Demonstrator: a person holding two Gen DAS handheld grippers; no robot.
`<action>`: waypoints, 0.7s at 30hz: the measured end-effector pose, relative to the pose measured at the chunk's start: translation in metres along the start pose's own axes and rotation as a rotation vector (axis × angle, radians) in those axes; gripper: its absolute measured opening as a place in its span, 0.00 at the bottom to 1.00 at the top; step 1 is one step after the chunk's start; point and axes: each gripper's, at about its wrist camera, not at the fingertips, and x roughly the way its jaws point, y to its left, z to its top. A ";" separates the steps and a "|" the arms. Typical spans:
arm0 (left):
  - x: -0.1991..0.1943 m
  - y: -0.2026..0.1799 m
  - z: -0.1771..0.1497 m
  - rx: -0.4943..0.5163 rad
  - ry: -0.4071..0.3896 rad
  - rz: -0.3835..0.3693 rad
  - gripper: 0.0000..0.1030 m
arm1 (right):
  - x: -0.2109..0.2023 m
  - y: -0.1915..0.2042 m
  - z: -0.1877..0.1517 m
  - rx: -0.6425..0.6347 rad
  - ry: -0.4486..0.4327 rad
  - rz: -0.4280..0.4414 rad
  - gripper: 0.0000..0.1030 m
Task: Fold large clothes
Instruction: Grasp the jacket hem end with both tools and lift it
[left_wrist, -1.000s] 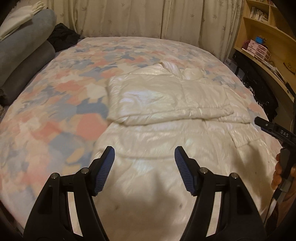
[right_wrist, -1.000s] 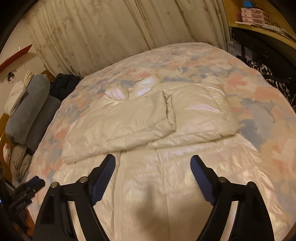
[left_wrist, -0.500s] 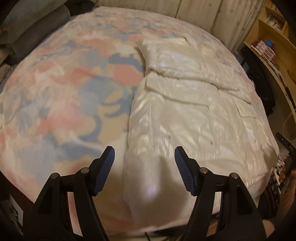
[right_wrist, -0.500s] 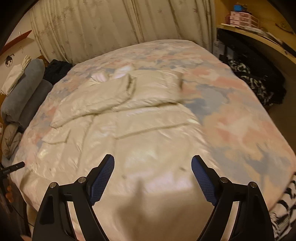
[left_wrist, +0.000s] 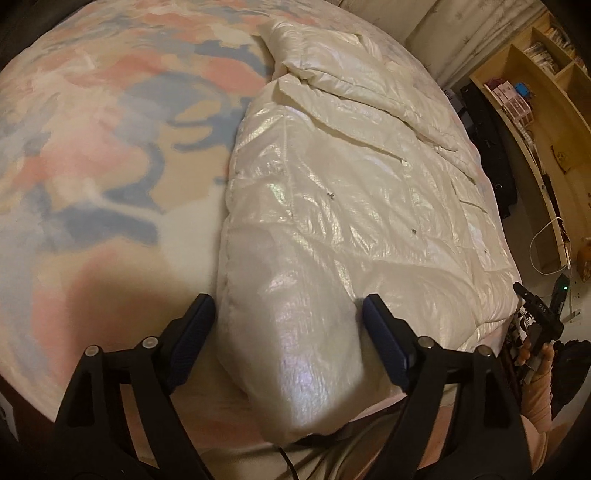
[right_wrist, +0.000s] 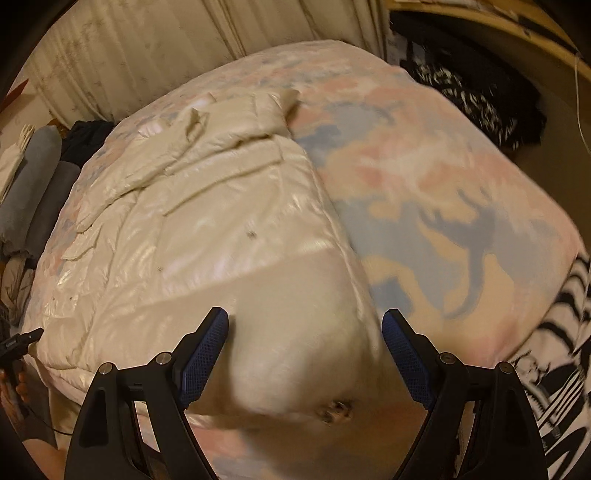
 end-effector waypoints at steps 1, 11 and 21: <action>0.003 0.000 0.000 -0.002 0.000 -0.004 0.82 | 0.004 -0.006 -0.003 0.020 0.005 0.020 0.84; 0.030 -0.007 0.003 0.002 -0.020 -0.005 0.99 | 0.022 -0.026 -0.022 0.141 -0.038 0.171 0.80; 0.027 -0.014 -0.004 -0.003 -0.054 0.004 0.77 | 0.028 0.000 -0.025 0.169 -0.064 0.260 0.35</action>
